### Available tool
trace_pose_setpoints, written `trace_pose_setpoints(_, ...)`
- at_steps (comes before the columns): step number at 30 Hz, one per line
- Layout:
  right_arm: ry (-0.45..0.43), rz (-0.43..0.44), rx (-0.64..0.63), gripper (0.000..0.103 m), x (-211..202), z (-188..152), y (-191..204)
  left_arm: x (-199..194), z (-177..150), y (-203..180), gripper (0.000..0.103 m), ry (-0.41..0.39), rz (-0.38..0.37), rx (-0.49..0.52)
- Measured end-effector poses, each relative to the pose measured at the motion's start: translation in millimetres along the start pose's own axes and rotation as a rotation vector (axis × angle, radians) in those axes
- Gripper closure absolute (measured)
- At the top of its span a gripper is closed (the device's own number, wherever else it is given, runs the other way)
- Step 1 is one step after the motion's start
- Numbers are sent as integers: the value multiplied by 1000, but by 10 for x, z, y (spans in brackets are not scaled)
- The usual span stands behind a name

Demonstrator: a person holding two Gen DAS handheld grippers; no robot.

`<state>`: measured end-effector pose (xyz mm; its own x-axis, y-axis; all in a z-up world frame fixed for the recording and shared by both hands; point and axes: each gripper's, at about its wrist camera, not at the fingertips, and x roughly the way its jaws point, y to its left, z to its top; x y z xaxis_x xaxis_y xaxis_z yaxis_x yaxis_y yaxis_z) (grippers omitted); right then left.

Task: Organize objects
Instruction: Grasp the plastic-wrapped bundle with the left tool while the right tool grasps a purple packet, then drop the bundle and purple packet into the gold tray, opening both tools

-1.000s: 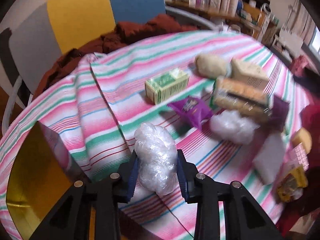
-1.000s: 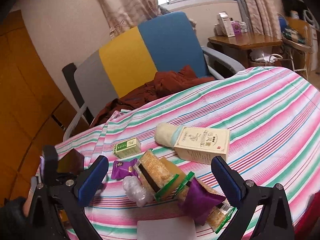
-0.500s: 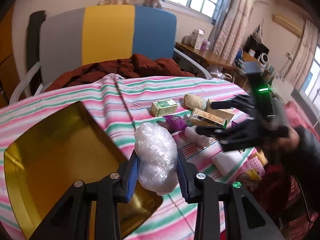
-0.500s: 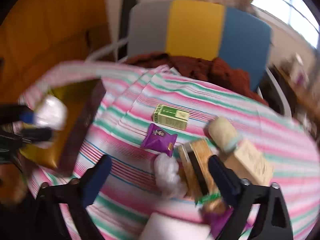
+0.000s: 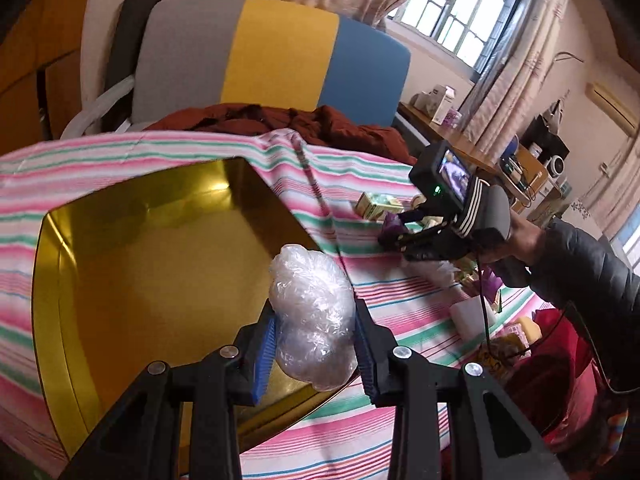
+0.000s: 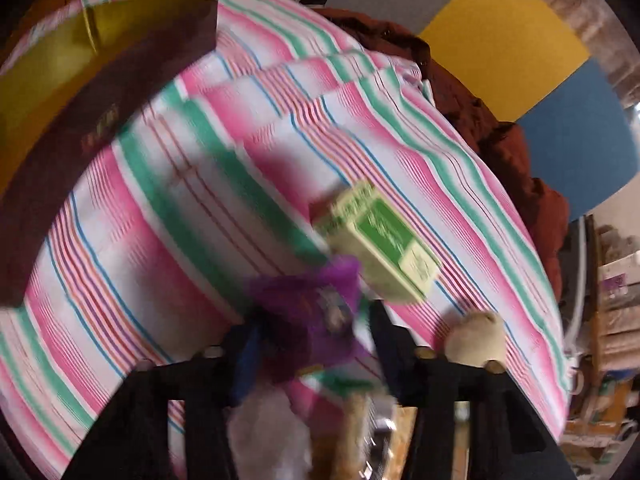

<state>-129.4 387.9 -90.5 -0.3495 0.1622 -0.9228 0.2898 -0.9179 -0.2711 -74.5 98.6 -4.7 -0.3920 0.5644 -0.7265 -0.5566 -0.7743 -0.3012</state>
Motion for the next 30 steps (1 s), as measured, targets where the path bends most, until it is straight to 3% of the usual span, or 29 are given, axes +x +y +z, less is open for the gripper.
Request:
trace_pose_setpoints(10, -64, 98, 141, 62, -157, 61, -146, -56, -119, 47, 68, -22, 22, -32)
trace_pose_setpoints(18, -168, 154, 243, 62, -636, -5, 149, -195, -247, 274, 68, -37, 79, -91)
trace_pose_setpoints(26, -275, 311, 306, 62, -1033, 246, 719, -318, -142, 781, 67, -63, 231, -139)
trace_pose_setpoints(28, -281, 327, 317, 62, -1063, 384, 897, -356, -90, 907, 55, -76, 273, -160)
trace_pose_setpoints(30, -289, 318, 352, 61, -1058, 550, 1020, -412, -73, 958, 49, -94, 314, -155)
